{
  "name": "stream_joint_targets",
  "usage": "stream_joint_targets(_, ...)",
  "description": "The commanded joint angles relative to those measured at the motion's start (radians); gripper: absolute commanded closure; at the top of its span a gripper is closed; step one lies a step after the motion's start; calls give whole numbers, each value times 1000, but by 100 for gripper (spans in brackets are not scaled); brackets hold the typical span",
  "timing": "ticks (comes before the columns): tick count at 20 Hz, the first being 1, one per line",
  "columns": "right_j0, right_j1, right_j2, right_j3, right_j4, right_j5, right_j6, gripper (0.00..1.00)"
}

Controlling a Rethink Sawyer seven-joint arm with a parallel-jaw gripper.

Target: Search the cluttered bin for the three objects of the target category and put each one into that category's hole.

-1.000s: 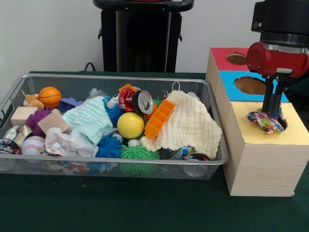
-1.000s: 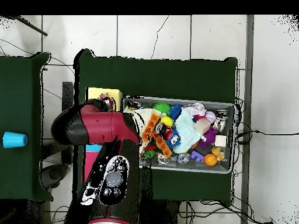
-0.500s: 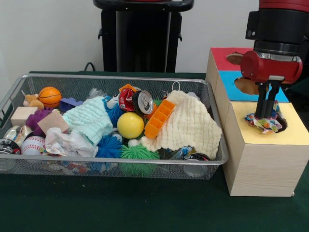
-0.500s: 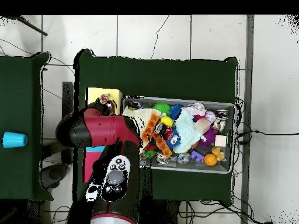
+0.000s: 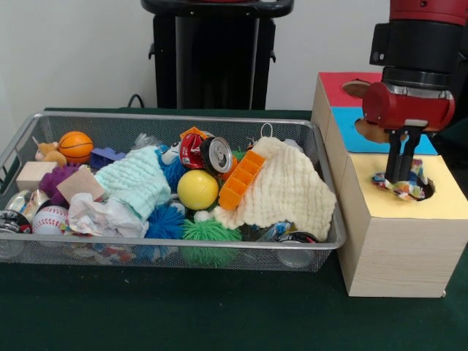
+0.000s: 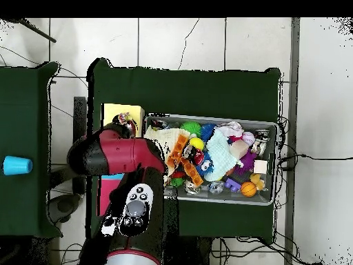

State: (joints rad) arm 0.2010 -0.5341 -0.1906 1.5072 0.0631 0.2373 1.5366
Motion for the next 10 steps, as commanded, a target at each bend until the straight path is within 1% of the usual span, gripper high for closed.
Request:
stream_joint_targets(1,17,91,43,74,-9,-45,204,100)
stream_joint_targets(5,35,96,33,75,9,-41,217,100)
stream_joint_targets(10,53,111,23,76,22,-60,236,100)
